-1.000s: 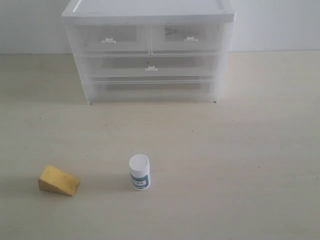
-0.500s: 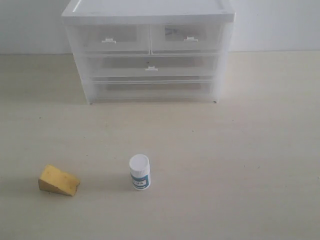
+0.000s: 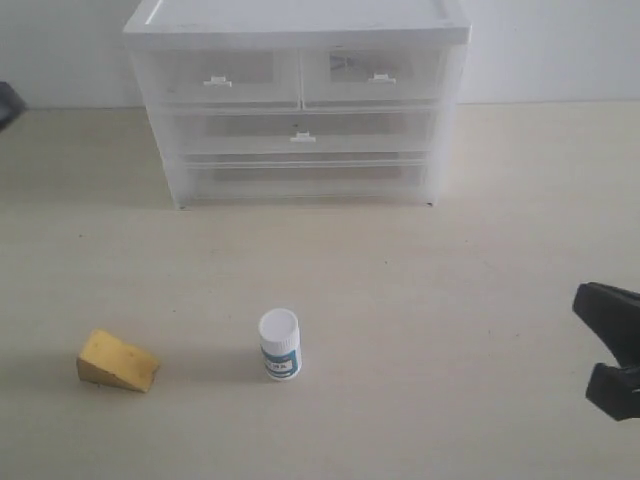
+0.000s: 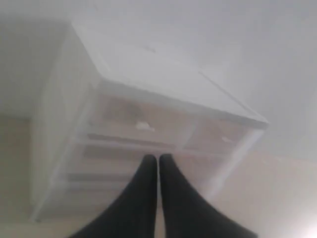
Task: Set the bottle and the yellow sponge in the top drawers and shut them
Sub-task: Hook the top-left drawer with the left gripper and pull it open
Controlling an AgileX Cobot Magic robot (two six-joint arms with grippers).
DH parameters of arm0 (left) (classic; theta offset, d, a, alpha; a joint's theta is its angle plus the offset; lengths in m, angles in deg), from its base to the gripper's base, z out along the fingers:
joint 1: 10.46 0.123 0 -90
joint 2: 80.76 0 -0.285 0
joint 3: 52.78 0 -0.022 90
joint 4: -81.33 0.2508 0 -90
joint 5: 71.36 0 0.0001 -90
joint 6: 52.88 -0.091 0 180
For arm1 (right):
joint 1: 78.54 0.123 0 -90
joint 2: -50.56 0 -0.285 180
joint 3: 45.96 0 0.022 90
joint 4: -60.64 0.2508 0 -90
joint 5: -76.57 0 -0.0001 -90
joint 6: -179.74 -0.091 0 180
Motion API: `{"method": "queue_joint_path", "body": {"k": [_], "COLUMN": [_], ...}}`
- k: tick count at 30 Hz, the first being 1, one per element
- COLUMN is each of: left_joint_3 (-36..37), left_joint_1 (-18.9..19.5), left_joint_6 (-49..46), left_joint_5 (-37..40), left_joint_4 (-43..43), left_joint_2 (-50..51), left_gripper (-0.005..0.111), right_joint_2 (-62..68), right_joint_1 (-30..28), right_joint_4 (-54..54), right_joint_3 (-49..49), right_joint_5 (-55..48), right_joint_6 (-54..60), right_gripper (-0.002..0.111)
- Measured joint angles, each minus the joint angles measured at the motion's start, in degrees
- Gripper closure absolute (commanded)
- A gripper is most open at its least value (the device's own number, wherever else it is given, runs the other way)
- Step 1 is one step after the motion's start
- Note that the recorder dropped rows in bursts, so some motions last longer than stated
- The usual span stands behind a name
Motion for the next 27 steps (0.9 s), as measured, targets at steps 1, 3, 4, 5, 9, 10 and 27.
{"method": "queue_joint_path", "body": {"k": [1, 3, 4, 5, 9, 10, 27], "left_joint_3": [-1.32, -6.76, -8.80, -10.94, -23.97, -27.65, -42.74], "left_joint_1": [-0.58, -4.42, -6.14, -7.72, -12.49, -12.88, -13.53], "left_joint_6": [0.61, 1.68, 2.08, 2.96, 15.05, 18.36, 36.02], "left_joint_5": [-3.09, -8.74, -9.63, -10.15, -11.29, -11.29, -13.05], "left_joint_4": [0.91, 2.36, 2.36, 2.36, 2.62, 2.62, 4.03], "left_joint_2": [4.60, 18.90, 22.67, 26.01, 38.16, 40.78, 52.09], "left_gripper": [0.103, 0.103, 0.103, 0.103, 0.081, 0.074, 0.103], "right_joint_2": [2.08, 7.40, 9.08, 10.34, 16.54, 17.24, 17.55], "right_joint_1": [1.03, 3.05, 3.39, 3.50, 3.77, 3.77, 3.77], "right_joint_4": [0.00, 0.00, 0.00, 0.00, 0.00, 0.00, 0.00], "right_joint_3": [0.00, 0.00, 0.00, 0.00, 0.02, 0.02, 0.02], "right_joint_5": [1.47, 5.70, 6.94, 7.84, 11.69, 12.19, 13.65], "right_joint_6": [0.27, 0.68, 0.73, 0.83, 1.00, 1.00, -0.30], "right_gripper": [0.109, 0.109, 0.109, 0.109, 0.109, 0.109, 0.109]}}
